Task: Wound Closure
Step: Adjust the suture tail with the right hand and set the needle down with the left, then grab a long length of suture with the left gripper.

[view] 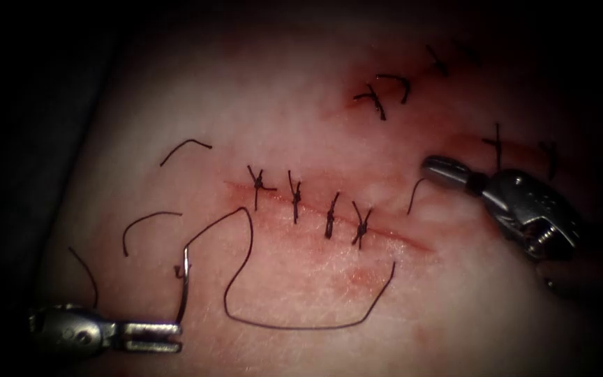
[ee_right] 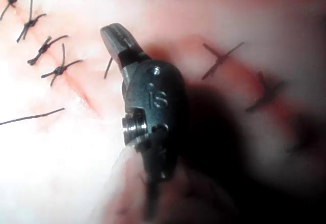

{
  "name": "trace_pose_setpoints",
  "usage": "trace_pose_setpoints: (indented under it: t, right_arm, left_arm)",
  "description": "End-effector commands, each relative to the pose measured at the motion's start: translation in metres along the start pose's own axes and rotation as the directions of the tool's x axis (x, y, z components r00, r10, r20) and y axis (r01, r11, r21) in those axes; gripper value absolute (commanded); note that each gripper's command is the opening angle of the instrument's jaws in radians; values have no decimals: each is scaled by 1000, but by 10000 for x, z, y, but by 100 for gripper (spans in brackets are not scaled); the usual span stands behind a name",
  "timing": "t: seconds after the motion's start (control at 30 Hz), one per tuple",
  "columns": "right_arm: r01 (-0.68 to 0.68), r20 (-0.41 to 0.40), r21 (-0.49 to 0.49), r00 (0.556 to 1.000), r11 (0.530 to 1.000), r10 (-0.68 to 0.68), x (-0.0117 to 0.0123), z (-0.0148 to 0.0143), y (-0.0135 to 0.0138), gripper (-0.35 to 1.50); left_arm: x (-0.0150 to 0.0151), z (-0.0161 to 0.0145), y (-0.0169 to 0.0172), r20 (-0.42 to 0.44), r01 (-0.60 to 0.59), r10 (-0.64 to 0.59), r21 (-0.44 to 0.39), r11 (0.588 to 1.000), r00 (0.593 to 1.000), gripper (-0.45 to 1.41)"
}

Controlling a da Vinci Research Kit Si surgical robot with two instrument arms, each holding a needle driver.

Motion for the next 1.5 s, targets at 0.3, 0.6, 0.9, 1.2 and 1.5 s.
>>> trace_pose_setpoints:
  t: [0.3, 0.6, 0.9, 1.2, 1.5]
  right_arm:
    - [14, 26, 8, 1000, 1000, -14, 5, 17, -2, -35]
    - [6, 28, 13, 1000, 1000, -7, 12, 22, -4, -35]
    - [1, -18, 44, 1000, 999, 0, 16, 17, -6, 142]
    - [-13, -78, 106, 997, 994, 21, 53, -12, 12, 148]
    - [-16, -121, 134, 992, 991, 32, 79, -49, 29, 143]
  left_arm:
    - [-10, 6, 6, 6, -4, 4, -12, 1000, 1000, -45]
    - [-16, -5, 7, 8, 9, -8, -15, 1000, 1000, -45]
    - [-21, -17, 7, 114, 172, -189, 148, 974, 975, 88]
    - [-22, -58, 12, 158, 207, -244, 219, 953, 957, 133]
    - [-15, -82, -21, 230, 238, -321, 324, 915, 919, 111]
